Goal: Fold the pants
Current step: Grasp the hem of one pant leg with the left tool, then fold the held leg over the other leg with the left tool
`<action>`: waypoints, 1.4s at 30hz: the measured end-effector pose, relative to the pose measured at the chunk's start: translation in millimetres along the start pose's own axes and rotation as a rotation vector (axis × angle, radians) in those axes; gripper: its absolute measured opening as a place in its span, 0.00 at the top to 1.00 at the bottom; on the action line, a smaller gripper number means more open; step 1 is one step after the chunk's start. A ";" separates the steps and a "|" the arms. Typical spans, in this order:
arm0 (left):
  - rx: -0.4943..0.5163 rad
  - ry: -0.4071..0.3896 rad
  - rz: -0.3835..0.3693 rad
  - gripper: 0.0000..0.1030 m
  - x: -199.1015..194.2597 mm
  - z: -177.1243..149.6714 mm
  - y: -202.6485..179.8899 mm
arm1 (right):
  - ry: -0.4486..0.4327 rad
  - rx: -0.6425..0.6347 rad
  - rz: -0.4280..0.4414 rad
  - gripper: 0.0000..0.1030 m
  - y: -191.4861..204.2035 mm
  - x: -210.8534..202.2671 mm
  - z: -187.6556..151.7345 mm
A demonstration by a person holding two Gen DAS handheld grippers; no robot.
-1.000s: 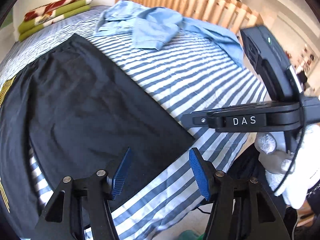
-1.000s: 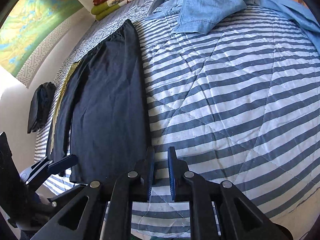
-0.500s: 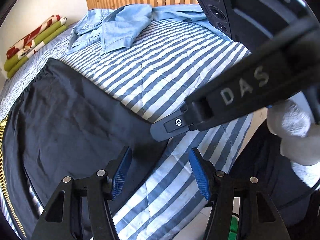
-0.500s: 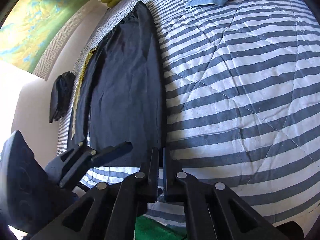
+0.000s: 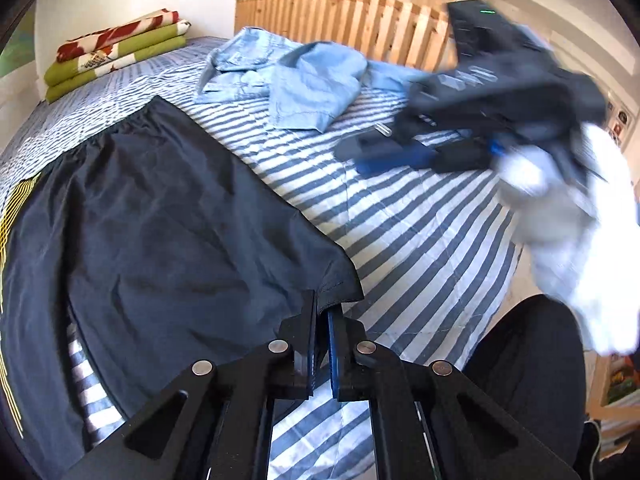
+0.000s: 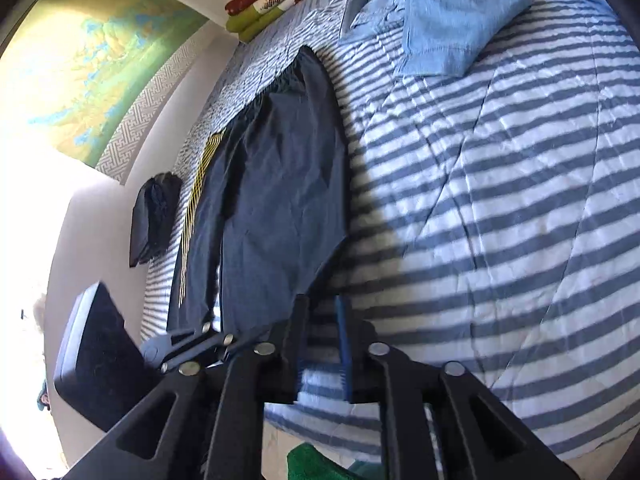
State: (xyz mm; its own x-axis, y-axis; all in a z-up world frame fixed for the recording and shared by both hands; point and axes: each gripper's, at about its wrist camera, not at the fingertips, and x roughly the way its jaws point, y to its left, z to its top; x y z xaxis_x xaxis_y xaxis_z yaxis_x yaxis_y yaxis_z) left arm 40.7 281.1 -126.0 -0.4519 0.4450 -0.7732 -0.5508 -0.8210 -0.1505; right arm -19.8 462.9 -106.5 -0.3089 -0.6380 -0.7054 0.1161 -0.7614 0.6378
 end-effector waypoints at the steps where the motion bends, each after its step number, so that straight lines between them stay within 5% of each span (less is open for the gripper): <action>1: -0.013 -0.005 -0.003 0.96 -4.3 -0.7 4.4 | -0.025 -0.002 -0.012 0.75 0.5 2.9 16.2; 7: -0.090 -0.015 -0.014 0.96 -25.1 -7.4 34.2 | -0.041 -0.015 -0.096 0.71 12.9 69.3 123.2; 9: -0.112 -0.001 -0.019 0.96 -25.6 -10.5 43.2 | -0.032 0.025 -0.057 0.69 14.7 92.3 148.9; 15: -0.160 0.002 -0.026 0.96 -28.9 -21.0 62.7 | 0.007 0.019 -0.108 0.66 36.0 149.1 185.1; 18: -0.182 -0.012 -0.024 0.96 -35.1 -25.4 70.5 | 0.023 -0.025 -0.193 0.69 49.3 164.3 188.5; 20: -0.207 -0.026 -0.020 0.96 -44.5 -30.1 80.1 | 0.028 -0.043 -0.226 0.99 57.8 168.0 188.5; 26: -0.356 -0.107 0.033 0.96 -95.8 -65.6 131.7 | -0.030 -0.118 -0.252 0.99 109.4 169.7 195.5; 31: -0.498 -0.171 0.118 0.96 -142.3 -110.2 186.9 | -0.042 -0.267 -0.255 0.99 199.7 187.9 191.0; 38: -0.652 -0.199 0.183 0.96 -180.5 -173.8 245.4 | 0.012 -0.489 -0.298 0.99 341.5 282.8 155.7; 42: -0.726 -0.205 0.187 0.96 -185.5 -202.6 273.4 | 0.070 -0.553 -0.348 0.99 384.2 344.9 131.1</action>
State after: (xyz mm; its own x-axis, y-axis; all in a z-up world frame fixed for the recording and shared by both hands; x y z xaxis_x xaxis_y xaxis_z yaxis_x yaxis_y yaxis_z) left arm 116.2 -98.4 -148.5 -0.6516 0.2751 -0.7069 0.1129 -0.8864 -0.4490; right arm -205.5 -34.5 -64.2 -0.3562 -0.3355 -0.8721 0.4941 -0.8598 0.1290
